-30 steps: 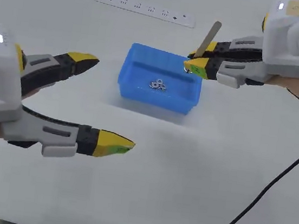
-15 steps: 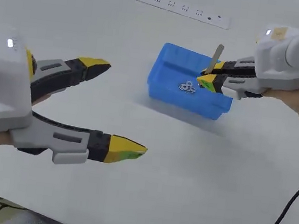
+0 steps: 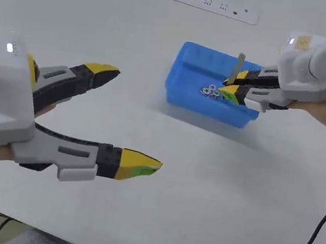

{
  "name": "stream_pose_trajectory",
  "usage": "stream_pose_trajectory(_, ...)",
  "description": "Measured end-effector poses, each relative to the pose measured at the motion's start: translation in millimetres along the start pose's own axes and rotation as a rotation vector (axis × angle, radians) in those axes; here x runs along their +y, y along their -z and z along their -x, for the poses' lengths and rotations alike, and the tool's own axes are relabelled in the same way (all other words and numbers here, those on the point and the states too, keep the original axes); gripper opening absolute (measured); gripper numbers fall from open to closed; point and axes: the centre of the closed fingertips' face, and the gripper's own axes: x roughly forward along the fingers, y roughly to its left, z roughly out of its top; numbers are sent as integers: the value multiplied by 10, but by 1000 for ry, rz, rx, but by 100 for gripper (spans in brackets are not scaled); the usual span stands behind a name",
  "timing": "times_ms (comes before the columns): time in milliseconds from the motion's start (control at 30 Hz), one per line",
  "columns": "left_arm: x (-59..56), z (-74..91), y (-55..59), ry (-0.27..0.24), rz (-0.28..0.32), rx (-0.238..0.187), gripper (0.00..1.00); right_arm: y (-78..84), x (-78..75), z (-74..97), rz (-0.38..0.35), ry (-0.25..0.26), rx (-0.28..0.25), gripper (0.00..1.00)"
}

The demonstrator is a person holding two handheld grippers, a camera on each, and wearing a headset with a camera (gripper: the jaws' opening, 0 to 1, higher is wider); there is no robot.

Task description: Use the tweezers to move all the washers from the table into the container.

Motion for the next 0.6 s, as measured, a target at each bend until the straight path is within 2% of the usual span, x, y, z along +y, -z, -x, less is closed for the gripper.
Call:
stream_pose_trajectory(300,-50,-18,-6,12,2,4,98,-57,-9,53,8,7,-14,8)
stream_pose_trajectory(533,2,-22,-85,4,22,-21,96,-125,-30,85,10,19,-24,7)
stream_pose_trajectory(600,36,-46,-153,0,39,-47,95,-142,-41,91,16,24,-26,7)
